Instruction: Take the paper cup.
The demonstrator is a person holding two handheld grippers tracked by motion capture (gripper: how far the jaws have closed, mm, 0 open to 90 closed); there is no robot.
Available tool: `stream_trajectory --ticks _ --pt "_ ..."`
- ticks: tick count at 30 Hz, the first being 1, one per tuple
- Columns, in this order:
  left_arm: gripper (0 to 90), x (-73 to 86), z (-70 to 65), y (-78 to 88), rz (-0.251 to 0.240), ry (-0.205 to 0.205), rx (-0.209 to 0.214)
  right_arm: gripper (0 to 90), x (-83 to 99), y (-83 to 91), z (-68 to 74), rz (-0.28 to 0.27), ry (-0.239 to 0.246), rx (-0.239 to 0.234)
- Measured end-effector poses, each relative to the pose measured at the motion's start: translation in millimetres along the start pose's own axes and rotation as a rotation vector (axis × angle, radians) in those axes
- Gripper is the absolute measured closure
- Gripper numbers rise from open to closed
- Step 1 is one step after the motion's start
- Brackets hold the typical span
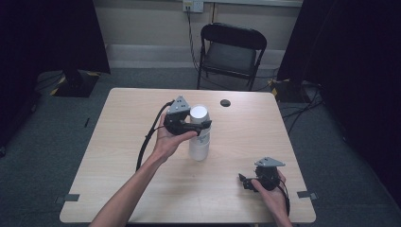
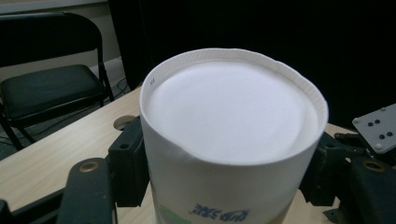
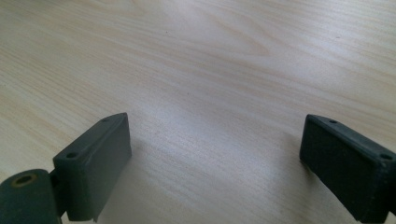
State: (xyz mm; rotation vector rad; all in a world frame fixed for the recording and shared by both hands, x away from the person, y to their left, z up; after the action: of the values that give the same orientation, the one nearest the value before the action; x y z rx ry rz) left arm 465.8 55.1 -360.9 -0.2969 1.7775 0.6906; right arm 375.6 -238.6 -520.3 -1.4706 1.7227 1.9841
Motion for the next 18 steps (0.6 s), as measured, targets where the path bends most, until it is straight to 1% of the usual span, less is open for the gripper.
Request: stream_trajectory --ticks 5,8,10,11,13,14,18 --pt "32.4 -6.5 0.8 4.5 -0.011 -0.005 -0.008 8.5 0.0 0.0 0.0 0.000 0.000 0.000" --pt "32.5 -15.0 -0.4 7.7 -0.027 -0.011 -0.004 8.5 0.0 0.0 0.0 0.000 0.000 0.000" --pt "32.6 -19.6 -1.6 8.5 -0.030 -0.022 -0.010 8.5 0.0 0.0 0.0 0.000 0.000 0.000" --pt "32.6 -22.2 -2.5 8.9 -0.028 -0.037 -0.014 8.5 0.0 0.0 0.0 0.000 0.000 0.000" --pt "32.6 -27.1 -4.3 10.2 -0.030 -0.041 -0.005 8.5 0.0 0.0 0.0 0.000 0.000 0.000" --pt "32.6 -29.0 -5.2 11.1 -0.039 -0.040 -0.003 8.5 0.0 0.0 0.0 0.000 0.000 0.000" --pt "32.9 -31.0 -7.1 15.4 -0.038 -0.041 0.003 8.5 0.0 0.0 0.0 0.000 0.000 0.000"
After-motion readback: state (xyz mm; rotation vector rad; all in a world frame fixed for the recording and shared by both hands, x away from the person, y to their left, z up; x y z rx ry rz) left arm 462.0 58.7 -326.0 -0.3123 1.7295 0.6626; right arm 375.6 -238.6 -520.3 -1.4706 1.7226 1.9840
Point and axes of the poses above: each handheld gripper's, and its own axes: y roughly backward along the jaws, x roughly out of its underside, z roughly to its left, the point moved 3 cm from there along -y, roughly forward along the jaws, and after that the axes turned 9 degrees about y, right-handed, at the moved point
